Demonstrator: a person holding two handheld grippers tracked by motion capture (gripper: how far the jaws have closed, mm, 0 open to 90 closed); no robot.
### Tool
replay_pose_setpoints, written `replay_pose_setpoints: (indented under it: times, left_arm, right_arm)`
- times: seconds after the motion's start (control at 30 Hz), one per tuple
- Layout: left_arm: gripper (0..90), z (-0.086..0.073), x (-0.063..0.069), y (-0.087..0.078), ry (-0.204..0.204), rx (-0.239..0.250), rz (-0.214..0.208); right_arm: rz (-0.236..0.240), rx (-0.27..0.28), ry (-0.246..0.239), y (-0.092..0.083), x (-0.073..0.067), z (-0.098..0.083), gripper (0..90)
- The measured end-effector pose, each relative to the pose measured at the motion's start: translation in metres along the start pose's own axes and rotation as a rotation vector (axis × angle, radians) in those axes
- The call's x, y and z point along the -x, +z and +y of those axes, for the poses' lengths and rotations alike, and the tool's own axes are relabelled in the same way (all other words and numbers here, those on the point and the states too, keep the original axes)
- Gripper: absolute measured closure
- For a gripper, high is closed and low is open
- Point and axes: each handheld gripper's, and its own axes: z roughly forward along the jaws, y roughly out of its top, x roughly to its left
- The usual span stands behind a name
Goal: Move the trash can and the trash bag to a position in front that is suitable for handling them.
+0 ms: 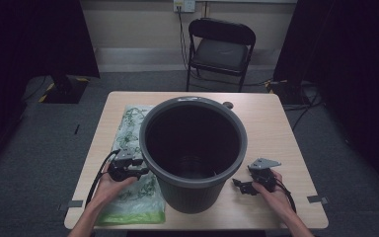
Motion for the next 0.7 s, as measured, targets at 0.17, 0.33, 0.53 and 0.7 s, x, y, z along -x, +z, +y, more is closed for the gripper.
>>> replay_pose_setpoints:
  times: [0.17,0.33,0.53,0.7]
  left_arm:
    - [31.6,-0.008,0.026,-0.016,-0.075,0.036,-0.037]
    - [25.1,-0.015,0.035,-0.011,-0.050,-0.023,-0.051]
    - [24.2,-0.016,0.040,-0.003,0.007,-0.096,-0.034]
    - [23.2,-0.018,0.045,0.003,0.094,-0.085,0.020]
  right_arm:
    - [0.005,-0.024,0.024,-0.002,0.003,0.004,20.0]
    - [0.017,0.024,0.024,-0.011,0.005,0.014,20.4]
    - [0.033,0.095,0.003,-0.030,0.004,0.044,24.0]
    - [0.073,0.170,-0.047,-0.049,-0.002,0.077,21.9]
